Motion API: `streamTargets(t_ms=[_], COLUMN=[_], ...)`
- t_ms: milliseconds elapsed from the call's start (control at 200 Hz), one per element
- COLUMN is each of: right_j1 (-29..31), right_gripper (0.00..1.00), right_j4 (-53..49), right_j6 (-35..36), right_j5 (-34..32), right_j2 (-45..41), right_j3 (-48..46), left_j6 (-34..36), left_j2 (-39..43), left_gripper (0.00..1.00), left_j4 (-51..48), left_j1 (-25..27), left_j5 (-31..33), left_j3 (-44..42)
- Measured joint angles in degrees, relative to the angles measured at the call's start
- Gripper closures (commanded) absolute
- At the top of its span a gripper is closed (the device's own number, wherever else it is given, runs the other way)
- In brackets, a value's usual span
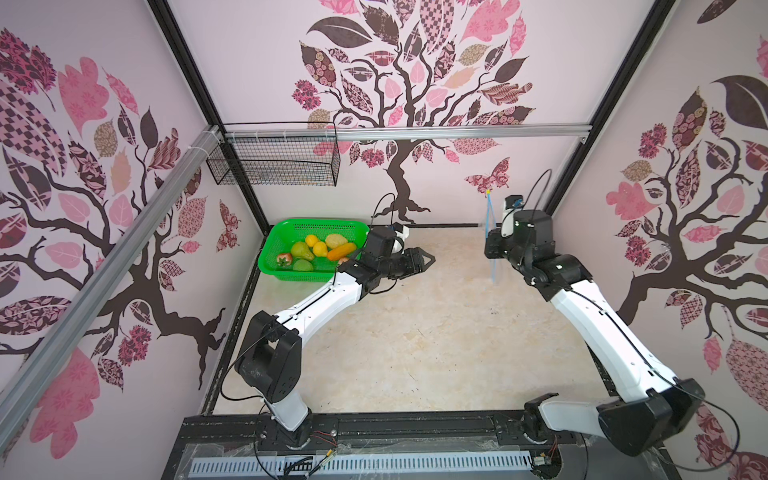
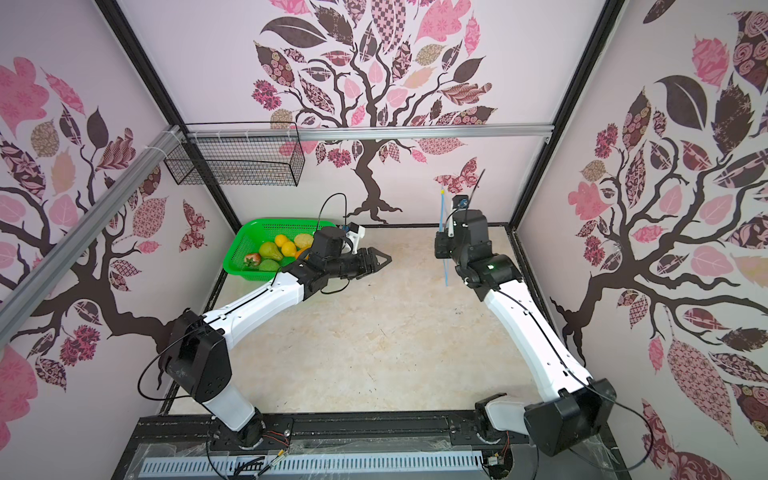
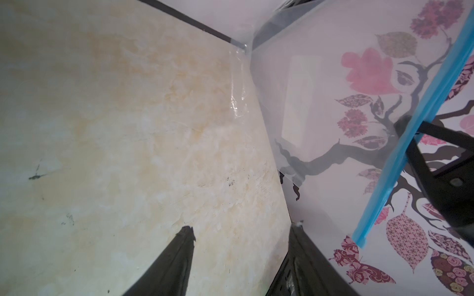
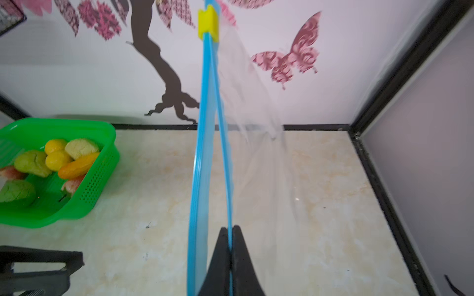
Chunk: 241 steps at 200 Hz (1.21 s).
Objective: Place the food in the zip-top bag and seal the zipper
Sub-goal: 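Hold the bag upright and spread the zipper edges apart with both grippers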
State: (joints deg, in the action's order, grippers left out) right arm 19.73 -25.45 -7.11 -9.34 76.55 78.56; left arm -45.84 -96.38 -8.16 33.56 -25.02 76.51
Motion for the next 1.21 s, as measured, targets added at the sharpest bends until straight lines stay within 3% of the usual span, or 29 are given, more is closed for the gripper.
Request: streamTargets(t_ms=[100, 280, 440, 830, 1045, 1135, 1205], right_j1=[0.8, 1.0, 1.0, 1.0, 1.5, 1.8, 2.0], right_gripper=[1.00, 1.00, 1.00, 1.00, 1.00, 1.00, 1.00], right_j4=[3.0, 10.2, 14.4, 20.2, 19.9, 19.9, 19.6], right_j6=[-2.5, -9.2, -12.6, -15.2, -14.3, -13.6, -13.4], right_j5=[8.7, 24.5, 31.9, 33.6, 30.4, 29.1, 28.4], right_j2=[4.3, 11.2, 12.2, 11.9, 11.8, 11.3, 10.4], right_j3=[-4.4, -12.8, -14.6, -17.6, -17.6, -18.1, -18.8], left_j6=[-0.7, -0.2, 0.8, 0.6, 0.7, 0.7, 0.9], left_j2=[0.3, 2.2, 1.9, -6.7, -7.7, -8.5, -9.6], left_gripper=[0.16, 0.16, 0.19, 0.20, 0.22, 0.25, 0.34], left_j4=[0.5, 0.4, 1.6, 2.5, 2.8, 2.8, 2.6], left_j1=[-0.2, -1.0, -1.3, 0.6, 2.0, 2.1, 2.2], left_j5=[-0.3, 0.7, 1.9, 2.3, 2.5, 3.0, 3.6], left_j3=[-2.6, -5.2, -5.3, -4.0, -0.4, 0.5, 1.1])
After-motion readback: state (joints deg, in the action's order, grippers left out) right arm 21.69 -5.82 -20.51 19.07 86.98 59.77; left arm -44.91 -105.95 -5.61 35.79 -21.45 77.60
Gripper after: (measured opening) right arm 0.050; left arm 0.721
